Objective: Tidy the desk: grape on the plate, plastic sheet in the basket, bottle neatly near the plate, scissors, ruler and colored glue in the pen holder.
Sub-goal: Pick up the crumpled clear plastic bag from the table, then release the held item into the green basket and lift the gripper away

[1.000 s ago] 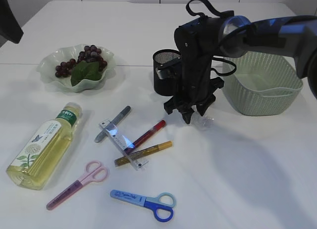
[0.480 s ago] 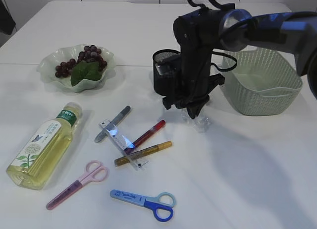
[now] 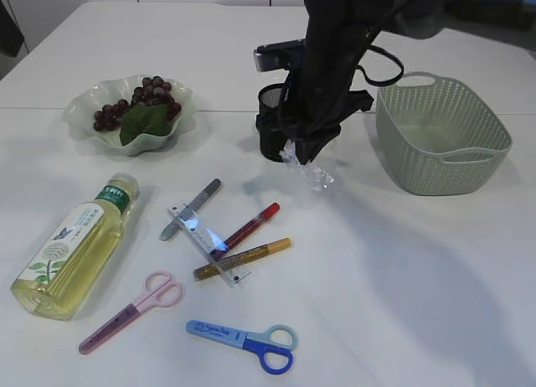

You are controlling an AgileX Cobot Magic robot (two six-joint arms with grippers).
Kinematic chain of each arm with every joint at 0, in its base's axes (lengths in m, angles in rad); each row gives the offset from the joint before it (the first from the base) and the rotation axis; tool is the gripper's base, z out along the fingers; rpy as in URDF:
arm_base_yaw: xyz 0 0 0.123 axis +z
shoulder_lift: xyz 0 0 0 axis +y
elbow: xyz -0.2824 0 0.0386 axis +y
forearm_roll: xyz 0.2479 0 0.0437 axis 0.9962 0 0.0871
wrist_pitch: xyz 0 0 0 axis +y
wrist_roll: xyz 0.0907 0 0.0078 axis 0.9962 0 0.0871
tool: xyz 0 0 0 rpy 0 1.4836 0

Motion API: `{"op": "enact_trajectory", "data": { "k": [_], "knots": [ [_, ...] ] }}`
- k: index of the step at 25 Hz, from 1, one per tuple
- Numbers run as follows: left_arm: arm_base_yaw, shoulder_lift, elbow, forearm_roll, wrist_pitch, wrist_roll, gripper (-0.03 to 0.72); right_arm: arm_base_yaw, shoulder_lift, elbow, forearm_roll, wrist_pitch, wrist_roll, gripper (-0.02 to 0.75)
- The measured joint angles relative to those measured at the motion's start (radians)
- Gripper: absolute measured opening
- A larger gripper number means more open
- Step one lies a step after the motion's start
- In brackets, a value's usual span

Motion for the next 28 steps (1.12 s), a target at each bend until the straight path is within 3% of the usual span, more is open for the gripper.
{"op": "enact_trajectory", "data": {
  "k": [9,21,28],
  "knots": [
    [0.000,-0.016,0.000,-0.011,0.002,0.000,0.424,-0.032,-0.198,0.073,-0.051,0.011,0.000,0.015],
    [0.000,-0.016,0.000,-0.019,0.002,0.000,0.417,-0.322,-0.266,0.073,-0.054,0.019,0.000,0.015],
    [0.000,-0.016,0.000,-0.019,0.002,0.000,0.414,-0.443,-0.266,0.073,-0.061,0.023,0.000,0.015]
  ]
}}
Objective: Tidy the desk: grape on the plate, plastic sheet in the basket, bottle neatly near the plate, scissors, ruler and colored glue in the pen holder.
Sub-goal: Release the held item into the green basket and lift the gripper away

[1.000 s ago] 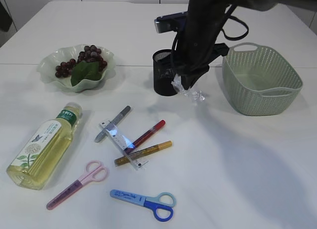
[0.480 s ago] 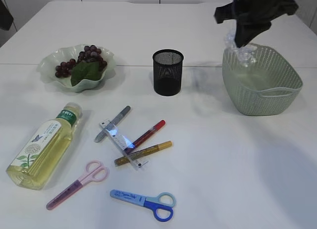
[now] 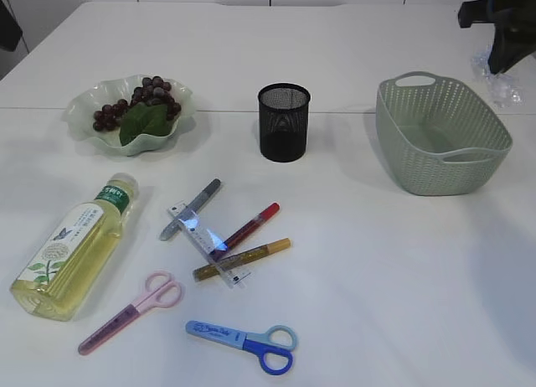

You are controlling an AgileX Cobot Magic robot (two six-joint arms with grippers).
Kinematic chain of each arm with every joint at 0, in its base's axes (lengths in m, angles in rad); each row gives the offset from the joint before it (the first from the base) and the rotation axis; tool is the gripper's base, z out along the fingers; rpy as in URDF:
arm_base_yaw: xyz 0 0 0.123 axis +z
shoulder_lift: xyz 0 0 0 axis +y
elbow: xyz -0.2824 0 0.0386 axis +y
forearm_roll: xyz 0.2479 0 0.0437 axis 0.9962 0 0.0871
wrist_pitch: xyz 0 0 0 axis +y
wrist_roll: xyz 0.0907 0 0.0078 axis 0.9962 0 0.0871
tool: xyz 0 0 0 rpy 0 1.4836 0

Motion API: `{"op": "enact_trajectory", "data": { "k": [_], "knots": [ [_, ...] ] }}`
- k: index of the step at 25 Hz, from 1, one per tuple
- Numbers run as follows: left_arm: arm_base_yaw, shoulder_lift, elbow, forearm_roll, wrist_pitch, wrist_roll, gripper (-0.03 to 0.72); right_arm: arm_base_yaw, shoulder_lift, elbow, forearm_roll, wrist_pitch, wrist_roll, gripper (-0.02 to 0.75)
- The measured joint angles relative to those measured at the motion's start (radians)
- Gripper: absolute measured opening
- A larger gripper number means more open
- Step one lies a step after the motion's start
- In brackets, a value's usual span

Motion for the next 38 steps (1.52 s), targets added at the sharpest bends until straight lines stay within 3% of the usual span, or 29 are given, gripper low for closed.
{"op": "enact_trajectory", "data": {
  "k": [18,27,30,35,38],
  "knots": [
    [0.000,0.000,0.000,-0.021,0.001,0.000,0.405,-0.009,0.215,-0.144,0.009,-0.083,0.018,0.015],
    [0.000,0.000,0.000,-0.043,0.001,0.000,0.382,-0.009,0.316,-0.222,0.068,-0.083,0.026,0.045],
    [0.000,0.000,0.000,-0.044,0.001,0.000,0.382,-0.009,0.320,-0.225,0.072,-0.081,0.026,0.127],
    [0.000,0.000,0.000,-0.044,0.001,0.000,0.379,-0.009,0.322,-0.228,0.100,-0.075,0.026,0.395],
    [0.000,0.000,0.000,-0.044,0.001,0.000,0.379,-0.009,0.322,-0.229,0.102,-0.047,0.027,0.462]
  ]
}}
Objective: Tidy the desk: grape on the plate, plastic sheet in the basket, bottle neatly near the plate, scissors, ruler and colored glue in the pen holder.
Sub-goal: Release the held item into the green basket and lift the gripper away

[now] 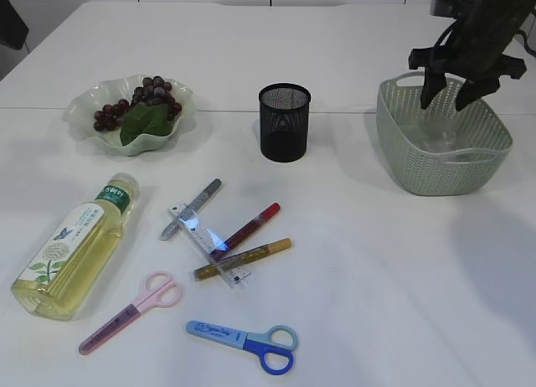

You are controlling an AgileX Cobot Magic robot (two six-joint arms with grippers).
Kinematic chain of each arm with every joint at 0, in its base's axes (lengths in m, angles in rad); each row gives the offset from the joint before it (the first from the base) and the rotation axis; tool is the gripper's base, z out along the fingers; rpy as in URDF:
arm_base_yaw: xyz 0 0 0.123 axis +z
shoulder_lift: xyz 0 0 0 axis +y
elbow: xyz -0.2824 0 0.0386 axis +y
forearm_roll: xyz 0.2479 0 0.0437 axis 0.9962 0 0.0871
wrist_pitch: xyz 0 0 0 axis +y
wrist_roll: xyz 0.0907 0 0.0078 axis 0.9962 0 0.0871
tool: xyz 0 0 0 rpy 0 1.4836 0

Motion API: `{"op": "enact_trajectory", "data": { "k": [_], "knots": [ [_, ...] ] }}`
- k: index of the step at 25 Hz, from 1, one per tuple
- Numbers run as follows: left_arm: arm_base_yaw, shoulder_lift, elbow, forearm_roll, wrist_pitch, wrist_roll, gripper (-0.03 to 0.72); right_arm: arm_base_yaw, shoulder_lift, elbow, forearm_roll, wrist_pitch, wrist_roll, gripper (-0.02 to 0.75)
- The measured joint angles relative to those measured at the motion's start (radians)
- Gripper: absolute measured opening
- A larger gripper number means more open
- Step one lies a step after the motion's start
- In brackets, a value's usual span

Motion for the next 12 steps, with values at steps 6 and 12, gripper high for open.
{"op": "enact_trajectory", "data": {
  "k": [6,12],
  "knots": [
    [0.000,0.000,0.000,0.007,0.000,0.000,0.379,0.000,-0.005,0.000,-0.002,0.035,0.000,0.482],
    [0.000,0.000,0.000,0.042,0.000,0.000,0.379,0.000,-0.083,0.000,-0.002,0.041,-0.002,0.482]
  ]
}}
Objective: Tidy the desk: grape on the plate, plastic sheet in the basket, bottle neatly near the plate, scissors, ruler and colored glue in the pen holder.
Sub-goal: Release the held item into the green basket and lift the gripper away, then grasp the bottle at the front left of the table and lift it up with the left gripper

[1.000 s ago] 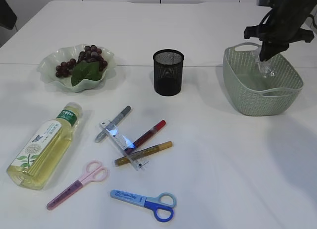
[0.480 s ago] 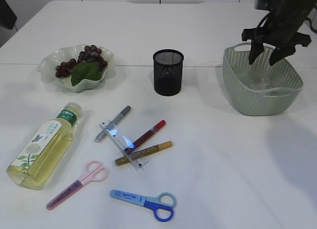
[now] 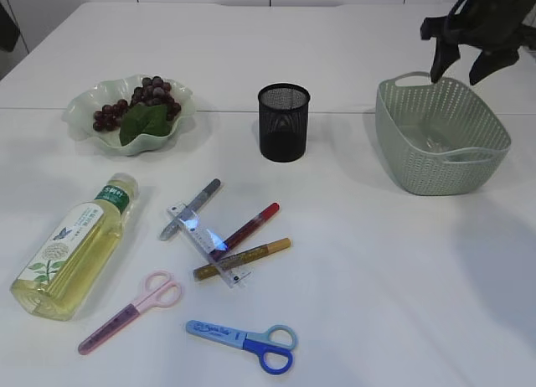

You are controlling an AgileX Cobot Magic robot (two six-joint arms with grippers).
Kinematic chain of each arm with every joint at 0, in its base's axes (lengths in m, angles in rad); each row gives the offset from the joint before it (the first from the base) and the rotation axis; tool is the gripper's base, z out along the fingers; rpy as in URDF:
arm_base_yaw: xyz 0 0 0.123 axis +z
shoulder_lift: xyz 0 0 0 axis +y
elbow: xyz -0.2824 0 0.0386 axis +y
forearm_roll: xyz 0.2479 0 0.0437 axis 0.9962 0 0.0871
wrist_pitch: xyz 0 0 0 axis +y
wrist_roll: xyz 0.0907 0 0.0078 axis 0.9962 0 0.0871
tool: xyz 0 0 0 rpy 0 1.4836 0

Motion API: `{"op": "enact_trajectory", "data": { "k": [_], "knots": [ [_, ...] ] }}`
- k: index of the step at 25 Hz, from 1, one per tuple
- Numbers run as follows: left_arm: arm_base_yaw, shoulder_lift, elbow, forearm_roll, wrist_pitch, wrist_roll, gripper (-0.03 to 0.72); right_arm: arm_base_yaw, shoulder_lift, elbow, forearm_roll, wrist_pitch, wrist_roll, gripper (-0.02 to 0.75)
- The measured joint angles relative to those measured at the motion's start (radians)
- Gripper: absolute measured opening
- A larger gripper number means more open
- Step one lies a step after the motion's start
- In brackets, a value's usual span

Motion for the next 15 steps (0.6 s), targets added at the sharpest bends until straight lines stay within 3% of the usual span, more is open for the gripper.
{"op": "enact_trajectory", "data": {
  "k": [11,15],
  "knots": [
    [0.000,0.008,0.000,0.073,0.000,0.000,0.382,0.000,-0.196,0.080,0.014,0.006,0.000,0.482],
    [0.000,0.055,0.000,0.089,0.000,0.000,0.456,0.000,-0.318,0.235,0.071,0.006,-0.001,0.482]
  ]
}}
